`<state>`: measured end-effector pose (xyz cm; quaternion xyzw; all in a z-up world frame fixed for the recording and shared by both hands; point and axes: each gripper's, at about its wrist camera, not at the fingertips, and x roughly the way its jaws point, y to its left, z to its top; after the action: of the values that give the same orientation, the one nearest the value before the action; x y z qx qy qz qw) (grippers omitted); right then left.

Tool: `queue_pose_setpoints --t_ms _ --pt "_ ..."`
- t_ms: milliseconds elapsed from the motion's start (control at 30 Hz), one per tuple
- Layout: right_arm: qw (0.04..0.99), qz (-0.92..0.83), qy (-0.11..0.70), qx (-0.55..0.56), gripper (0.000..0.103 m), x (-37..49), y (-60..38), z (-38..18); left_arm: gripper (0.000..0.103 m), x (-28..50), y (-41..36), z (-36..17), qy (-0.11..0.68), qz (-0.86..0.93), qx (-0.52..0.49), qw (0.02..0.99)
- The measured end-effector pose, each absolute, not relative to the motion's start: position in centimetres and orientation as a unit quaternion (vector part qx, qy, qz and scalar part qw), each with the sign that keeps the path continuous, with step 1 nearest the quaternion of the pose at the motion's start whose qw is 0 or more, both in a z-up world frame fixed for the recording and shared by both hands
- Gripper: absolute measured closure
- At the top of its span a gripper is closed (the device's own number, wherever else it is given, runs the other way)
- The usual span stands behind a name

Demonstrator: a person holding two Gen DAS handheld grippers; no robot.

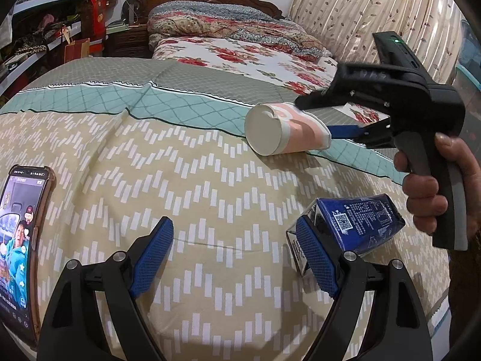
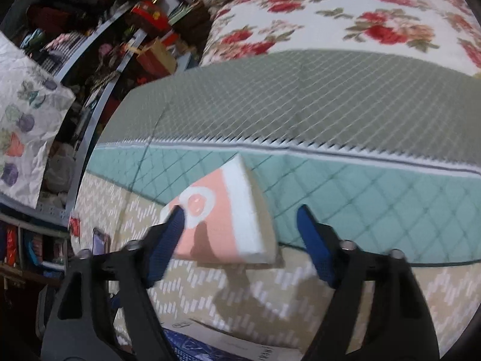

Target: Collect trash

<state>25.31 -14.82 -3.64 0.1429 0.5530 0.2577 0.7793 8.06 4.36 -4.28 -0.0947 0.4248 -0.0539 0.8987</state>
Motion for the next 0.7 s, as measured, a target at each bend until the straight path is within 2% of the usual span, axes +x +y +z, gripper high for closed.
queue_pose_setpoints --t_ms 33,67,133,233,400,700 --pt "0.776 0.263 0.556 0.139 0.060 25.2 -14.6 -3.8 0.023 8.1 4.4 -4.3 0.425 -0.054 -0.095 0.899" --pt "0.779 0.269 0.550 0.136 0.060 24.5 -14.4 -3.7 0.023 8.1 4.3 -4.3 0.425 -0.054 -0.095 0.898" --pt "0.785 0.275 0.538 0.136 0.073 24.0 -14.6 -3.3 0.023 8.1 4.3 -4.3 0.426 -0.055 -0.096 0.898" --pt "0.794 0.277 0.519 0.152 0.083 22.5 -15.7 -2.3 0.023 8.2 4.2 -4.4 0.427 -0.055 -0.096 0.898" --pt "0.808 0.262 0.500 0.170 0.089 20.5 -18.3 -1.3 0.023 8.3 4.3 -4.4 0.428 -0.055 -0.096 0.897" --pt "0.833 0.194 0.473 0.210 0.089 15.2 -26.0 -2.7 0.023 8.3 4.2 -4.4 0.428 -0.051 -0.092 0.898"
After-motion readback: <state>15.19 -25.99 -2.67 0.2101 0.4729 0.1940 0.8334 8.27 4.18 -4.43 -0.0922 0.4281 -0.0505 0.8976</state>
